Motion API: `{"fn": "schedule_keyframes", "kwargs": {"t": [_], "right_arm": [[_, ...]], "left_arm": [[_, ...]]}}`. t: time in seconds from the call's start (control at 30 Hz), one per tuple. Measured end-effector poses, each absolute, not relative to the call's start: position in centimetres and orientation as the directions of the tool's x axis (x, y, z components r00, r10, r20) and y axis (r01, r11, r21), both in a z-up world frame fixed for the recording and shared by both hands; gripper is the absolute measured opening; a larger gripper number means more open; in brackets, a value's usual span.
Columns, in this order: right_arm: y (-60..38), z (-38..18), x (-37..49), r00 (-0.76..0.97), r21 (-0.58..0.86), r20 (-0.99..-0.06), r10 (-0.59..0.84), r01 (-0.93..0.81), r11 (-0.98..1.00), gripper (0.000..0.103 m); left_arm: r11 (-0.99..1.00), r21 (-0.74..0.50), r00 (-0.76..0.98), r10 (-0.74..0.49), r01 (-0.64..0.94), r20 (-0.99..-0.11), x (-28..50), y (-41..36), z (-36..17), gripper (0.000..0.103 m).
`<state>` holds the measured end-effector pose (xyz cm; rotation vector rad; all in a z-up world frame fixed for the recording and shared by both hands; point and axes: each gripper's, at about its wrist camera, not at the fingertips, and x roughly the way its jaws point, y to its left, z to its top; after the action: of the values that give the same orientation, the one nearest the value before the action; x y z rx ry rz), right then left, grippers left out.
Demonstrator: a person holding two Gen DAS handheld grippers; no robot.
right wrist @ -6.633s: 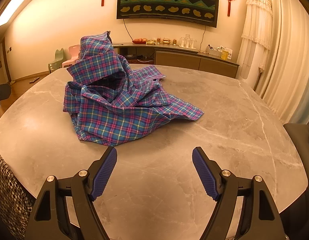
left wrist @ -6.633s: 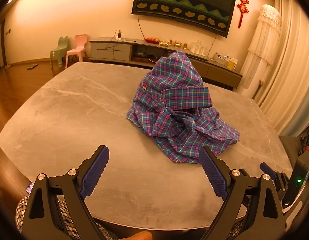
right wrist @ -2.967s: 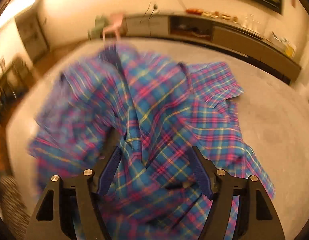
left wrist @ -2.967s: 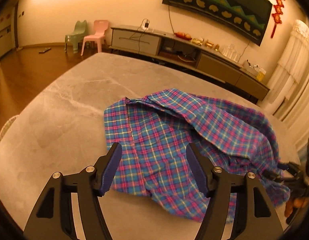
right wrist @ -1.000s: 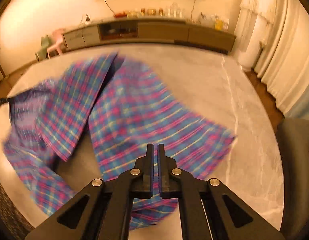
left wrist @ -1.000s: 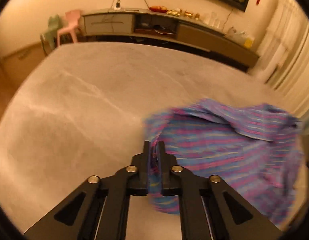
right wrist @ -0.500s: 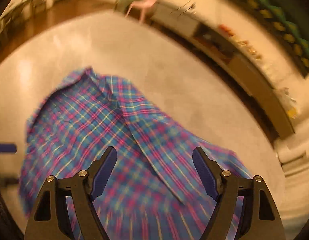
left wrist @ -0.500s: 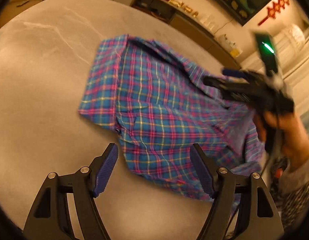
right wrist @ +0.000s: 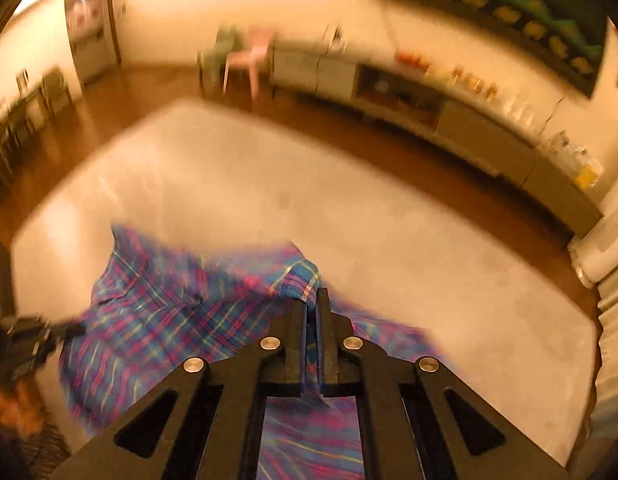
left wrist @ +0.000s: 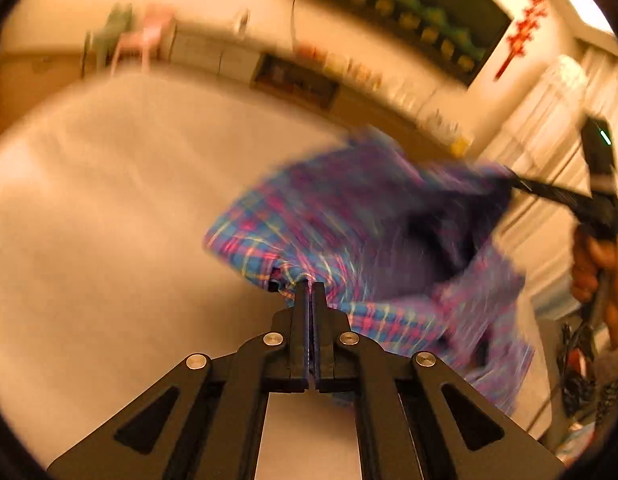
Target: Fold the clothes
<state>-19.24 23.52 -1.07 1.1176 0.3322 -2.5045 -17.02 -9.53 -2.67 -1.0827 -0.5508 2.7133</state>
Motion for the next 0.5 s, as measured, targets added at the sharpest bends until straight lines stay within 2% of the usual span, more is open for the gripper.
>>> {"fn": "schedule_keyframes", "kwargs": {"t": [0.13,0.17,0.3,0.5], "right_arm": [[26.8,10.6,-11.4,-0.746,-0.069,-0.601,-0.286,0.405,-0.912,0.003],[27.5,13.6,-9.3,-0.776,-0.072,-0.558,-0.295,0.399,-0.914,0.003],[29.7,24.2,-1.3,-0.862,-0.078,-0.392,-0.322,0.380,-0.922,0.003],[32.3,33.3,8.6,-0.906,-0.075,-0.220,-0.362,0.385,-0.920,0.003]], "left_arm": [[-0.940,-0.308,-0.849,0.278,-0.145,-0.450,-14.7,-12.4,8.7,0.001],[-0.947,-0.259,-0.883,0.278,-0.188,-0.377,-13.2,-12.8,12.9,0.001],[-0.951,-0.109,-0.938,0.306,-0.291,-0.166,-7.6,-13.4,24.2,0.001],[-0.938,0.038,-0.936,0.346,-0.344,0.069,0.0,-14.0,35.5,0.001]]}}
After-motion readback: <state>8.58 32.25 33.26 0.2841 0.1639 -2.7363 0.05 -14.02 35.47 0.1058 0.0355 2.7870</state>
